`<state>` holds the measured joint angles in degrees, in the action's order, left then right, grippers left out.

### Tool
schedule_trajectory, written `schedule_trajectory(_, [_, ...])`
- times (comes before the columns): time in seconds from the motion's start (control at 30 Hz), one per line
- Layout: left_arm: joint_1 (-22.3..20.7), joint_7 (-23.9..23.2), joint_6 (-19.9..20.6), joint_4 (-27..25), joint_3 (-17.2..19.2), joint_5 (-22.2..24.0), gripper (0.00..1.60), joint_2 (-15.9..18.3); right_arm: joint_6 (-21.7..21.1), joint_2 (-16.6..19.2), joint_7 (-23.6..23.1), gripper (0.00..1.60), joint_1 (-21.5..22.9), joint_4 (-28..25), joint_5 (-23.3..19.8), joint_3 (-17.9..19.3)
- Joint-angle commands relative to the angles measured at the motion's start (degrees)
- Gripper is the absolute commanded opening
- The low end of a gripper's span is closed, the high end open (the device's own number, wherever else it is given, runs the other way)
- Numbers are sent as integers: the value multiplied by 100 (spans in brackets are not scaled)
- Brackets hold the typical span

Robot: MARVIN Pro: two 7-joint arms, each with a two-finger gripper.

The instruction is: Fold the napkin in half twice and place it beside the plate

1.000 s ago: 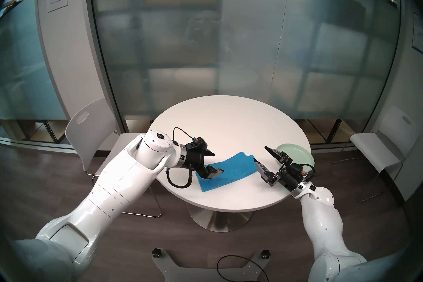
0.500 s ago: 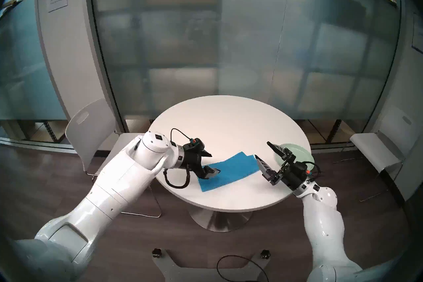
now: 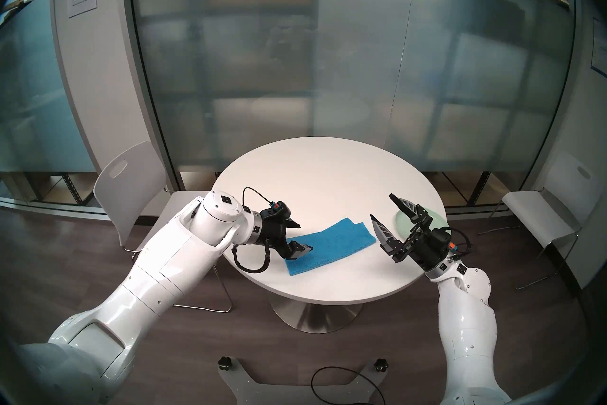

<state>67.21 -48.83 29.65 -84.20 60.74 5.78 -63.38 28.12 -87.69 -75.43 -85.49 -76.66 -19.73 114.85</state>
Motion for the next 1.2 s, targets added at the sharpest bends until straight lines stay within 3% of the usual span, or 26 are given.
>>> schedule_trajectory(0.0, [8,-19,12,-6,-16,-5,160,16,-51,-245,105,160,-302,-575,-212,137])
schedule_trajectory(0.83, [58,-62,42,304,-181,-145,159,271,-465,-669,622,160,-1593,-2637,-755,674])
schedule_trajectory(0.9, [49,-61,45,339,-215,-186,132,258,-509,-705,675,160,-1718,-2846,-802,691])
schedule_trajectory(0.93, [44,-61,47,355,-232,-206,99,252,-527,-712,698,160,-1764,-2847,-827,696])
schedule_trajectory(1.0, [33,-59,52,384,-268,-243,50,234,-572,-750,751,160,-1884,-3031,-867,713])
schedule_trajectory(1.07, [20,-54,54,416,-310,-288,41,207,-619,-790,806,160,-2008,-3177,-909,727])
schedule_trajectory(1.17, [-8,-48,54,446,-366,-342,44,167,-693,-860,896,160,-2207,-3399,-972,745])
